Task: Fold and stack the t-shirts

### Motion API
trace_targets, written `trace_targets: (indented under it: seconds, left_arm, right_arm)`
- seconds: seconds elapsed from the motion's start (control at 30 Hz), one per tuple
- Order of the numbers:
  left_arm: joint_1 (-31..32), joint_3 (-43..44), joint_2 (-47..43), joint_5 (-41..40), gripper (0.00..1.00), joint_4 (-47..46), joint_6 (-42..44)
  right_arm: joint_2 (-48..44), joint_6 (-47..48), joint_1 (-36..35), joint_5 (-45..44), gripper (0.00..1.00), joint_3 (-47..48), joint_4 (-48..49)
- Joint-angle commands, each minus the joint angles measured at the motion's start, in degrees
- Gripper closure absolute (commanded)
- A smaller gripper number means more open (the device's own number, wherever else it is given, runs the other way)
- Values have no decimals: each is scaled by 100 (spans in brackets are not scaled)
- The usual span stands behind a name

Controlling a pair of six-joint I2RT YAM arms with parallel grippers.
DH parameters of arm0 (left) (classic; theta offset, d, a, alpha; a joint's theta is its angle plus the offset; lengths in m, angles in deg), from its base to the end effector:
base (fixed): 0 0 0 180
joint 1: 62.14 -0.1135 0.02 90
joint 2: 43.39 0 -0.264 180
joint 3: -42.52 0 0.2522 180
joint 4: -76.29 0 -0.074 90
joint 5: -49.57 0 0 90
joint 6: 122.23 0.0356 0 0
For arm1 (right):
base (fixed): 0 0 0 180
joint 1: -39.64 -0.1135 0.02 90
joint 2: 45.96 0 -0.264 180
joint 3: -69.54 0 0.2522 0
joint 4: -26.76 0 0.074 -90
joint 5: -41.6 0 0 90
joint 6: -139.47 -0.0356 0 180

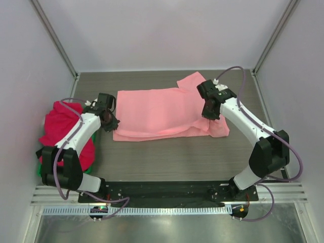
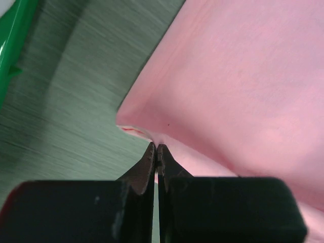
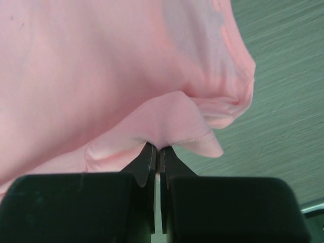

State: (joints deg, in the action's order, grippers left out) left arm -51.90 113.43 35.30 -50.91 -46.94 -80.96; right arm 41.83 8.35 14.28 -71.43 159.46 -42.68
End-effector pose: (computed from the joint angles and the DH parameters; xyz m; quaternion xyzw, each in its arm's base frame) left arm 0.2619 -0.0407 0.2398 -0.3392 0.9104 -0.0304 0.2348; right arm 0.2798 0.1172 0.2882 0.1706 0.9463 -0.0580 0.2685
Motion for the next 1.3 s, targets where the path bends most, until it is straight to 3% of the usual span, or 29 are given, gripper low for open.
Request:
trace_targets:
  seconds: [0.0, 0.2, 0.3, 0.33, 0.37, 0.47, 0.5, 0.67, 0.8, 0.93, 1.27]
  left_arm:
    - [-92, 568, 435, 81, 100, -187, 311]
    - [-276, 1403, 1779, 283, 100, -3, 452]
    - [-688, 2001, 2369, 729, 96, 287, 549]
    - [-768, 2202, 2439, 880, 86, 340, 575]
    - [-847, 2231, 2379, 1012, 60, 401, 627]
    - [-848, 1856, 1897, 960, 30, 236, 637]
    - [-848, 1688, 1512, 978, 27, 165, 611]
    - [-848, 545, 657, 1232, 29, -282, 479]
    - [-848, -587, 138, 1408, 30, -810, 277]
    - [-848, -1186, -21, 1514, 30, -1451, 75]
    - [-848, -1548, 348, 1435, 35, -2270, -128]
  right_arm:
    - [377, 570, 250, -167, 99, 600, -39]
    - [1632, 1062, 655, -80, 95, 1653, -22]
    - [2223, 1440, 936, 175, 36, 2636, -83]
    - [2530, 1458, 1033, 158, 20, 2902, -353]
    - [2576, 1415, 1225, 106, 18, 3200, -469]
    - [1902, 1239, 1647, 428, 17, 2644, -138]
    - [1543, 1073, 1727, 605, 18, 1779, 108]
    - [-250, 755, 2053, 1335, 27, -713, 1550]
    - [-867, 641, 2369, 1888, 33, -2277, 2201]
    - [-843, 685, 2834, 2537, 35, -2808, 2719]
    - [-70, 852, 3186, 2698, 38, -2870, 3221]
